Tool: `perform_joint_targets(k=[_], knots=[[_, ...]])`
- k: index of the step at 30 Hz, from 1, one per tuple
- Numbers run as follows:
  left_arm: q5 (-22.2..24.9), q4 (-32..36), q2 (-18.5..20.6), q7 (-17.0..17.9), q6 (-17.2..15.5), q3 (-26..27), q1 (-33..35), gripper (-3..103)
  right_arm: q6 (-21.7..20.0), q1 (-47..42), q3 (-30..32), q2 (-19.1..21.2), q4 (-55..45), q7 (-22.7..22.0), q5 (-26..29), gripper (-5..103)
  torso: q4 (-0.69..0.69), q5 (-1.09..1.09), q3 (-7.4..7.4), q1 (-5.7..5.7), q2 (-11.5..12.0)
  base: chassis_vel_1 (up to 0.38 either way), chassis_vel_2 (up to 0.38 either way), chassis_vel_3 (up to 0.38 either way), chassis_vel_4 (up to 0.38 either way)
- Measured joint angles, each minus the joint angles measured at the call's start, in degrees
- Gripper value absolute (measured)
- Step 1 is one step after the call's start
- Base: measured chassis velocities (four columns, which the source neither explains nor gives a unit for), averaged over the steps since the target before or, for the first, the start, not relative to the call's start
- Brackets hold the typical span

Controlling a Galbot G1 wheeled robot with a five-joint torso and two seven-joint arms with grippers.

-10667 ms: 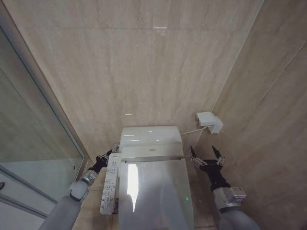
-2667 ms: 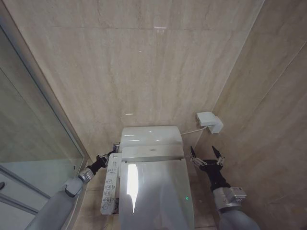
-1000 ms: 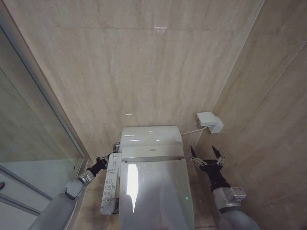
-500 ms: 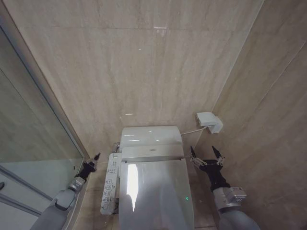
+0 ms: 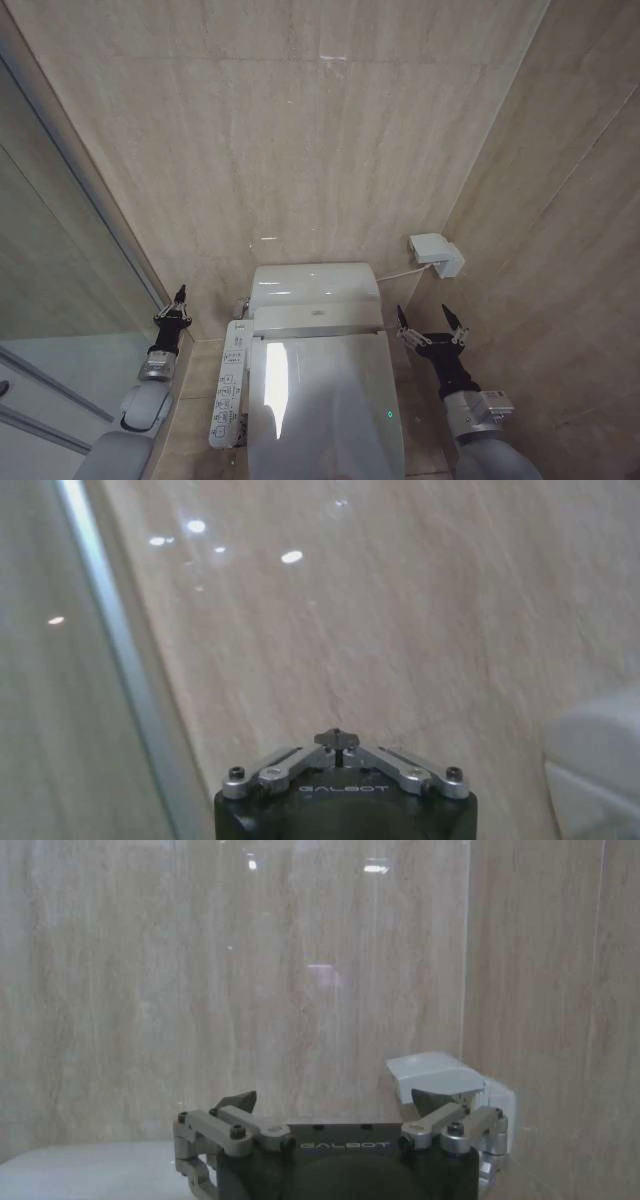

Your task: Open the toilet lid, clean the toilet bowl with a toilet brush, close the toilet lid, and flush.

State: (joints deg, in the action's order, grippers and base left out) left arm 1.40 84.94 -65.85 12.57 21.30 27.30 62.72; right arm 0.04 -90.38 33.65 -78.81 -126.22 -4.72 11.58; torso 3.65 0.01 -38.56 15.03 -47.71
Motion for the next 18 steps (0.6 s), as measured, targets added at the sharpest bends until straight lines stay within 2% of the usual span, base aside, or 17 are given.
perform_joint_targets(k=[4,7,10,11,17,18], knots=[[1.21,5.53,-0.77,1.08,-2.11,1.76,4.49,0,0.00,0.00,0.00,0.00,0.00,-0.01,0.00,100,-0.01,-0.01,0.00,0.00,0.00,0.000,0.000,0.000,0.000],[2.99,12.49,-1.35,1.26,-5.02,4.30,9.55,0,0.00,-0.01,0.00,0.00,0.00,0.00,0.00,100,-0.01,-0.01,0.00,-0.01,0.00,0.000,0.000,0.000,0.000],[3.66,15.32,-1.65,1.12,-6.18,5.41,11.42,0,0.00,-0.01,0.00,0.00,0.00,0.00,0.00,100,-0.02,-0.01,0.00,-0.01,0.00,0.000,0.000,0.000,0.000],[4.09,17.62,-2.01,0.93,-6.75,6.36,12.82,17,0.00,0.00,0.00,0.00,0.00,0.00,0.00,100,-0.02,-0.01,0.00,0.00,0.00,0.000,0.000,0.000,0.000],[4.99,23.79,-3.47,0.37,-7.61,9.30,17.46,17,0.00,-0.01,0.00,0.00,0.00,0.00,0.00,100,0.01,-0.01,0.00,0.00,0.00,0.000,0.000,0.000,0.000],[5.00,24.83,-3.95,0.33,-7.60,9.93,18.46,44,0.00,-0.01,0.00,0.00,0.00,0.00,0.00,100,0.00,0.00,0.00,0.00,0.00,0.000,0.000,0.000,0.000]])
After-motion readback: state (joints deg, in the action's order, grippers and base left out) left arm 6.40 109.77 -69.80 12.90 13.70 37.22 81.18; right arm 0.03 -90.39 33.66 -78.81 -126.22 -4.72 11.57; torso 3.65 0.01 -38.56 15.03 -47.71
